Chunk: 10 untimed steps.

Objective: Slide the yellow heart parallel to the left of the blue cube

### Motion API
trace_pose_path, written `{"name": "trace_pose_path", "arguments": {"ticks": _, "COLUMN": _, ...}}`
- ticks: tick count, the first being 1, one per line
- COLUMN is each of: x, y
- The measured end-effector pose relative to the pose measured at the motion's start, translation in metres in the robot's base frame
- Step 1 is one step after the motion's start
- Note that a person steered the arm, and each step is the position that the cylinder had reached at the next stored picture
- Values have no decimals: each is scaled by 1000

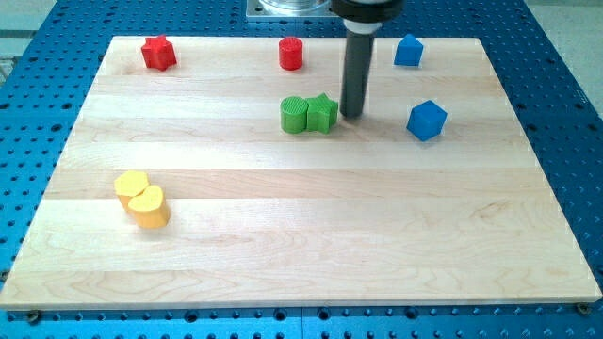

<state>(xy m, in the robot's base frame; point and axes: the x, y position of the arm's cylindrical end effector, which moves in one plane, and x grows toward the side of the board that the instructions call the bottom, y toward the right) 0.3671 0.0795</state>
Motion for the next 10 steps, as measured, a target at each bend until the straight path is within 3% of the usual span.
{"name": "trace_pose_path", "arguments": {"ticks": 2, "x": 26, "y": -80}}
{"name": "trace_pose_path", "arguments": {"ticks": 3, "x": 30, "y": -75}}
{"name": "trace_pose_path", "arguments": {"ticks": 4, "x": 121, "y": -144}}
{"name": "trace_pose_path", "arguments": {"ticks": 5, "x": 164, "y": -210}}
{"name": "trace_pose_path", "arguments": {"ticks": 6, "x": 214, "y": -238}}
{"name": "trace_pose_path", "arguments": {"ticks": 7, "x": 206, "y": -269}}
{"name": "trace_pose_path", "arguments": {"ticks": 8, "x": 157, "y": -242}}
{"name": "trace_pose_path", "arguments": {"ticks": 9, "x": 145, "y": -212}}
{"name": "trace_pose_path", "arguments": {"ticks": 10, "x": 84, "y": -231}}
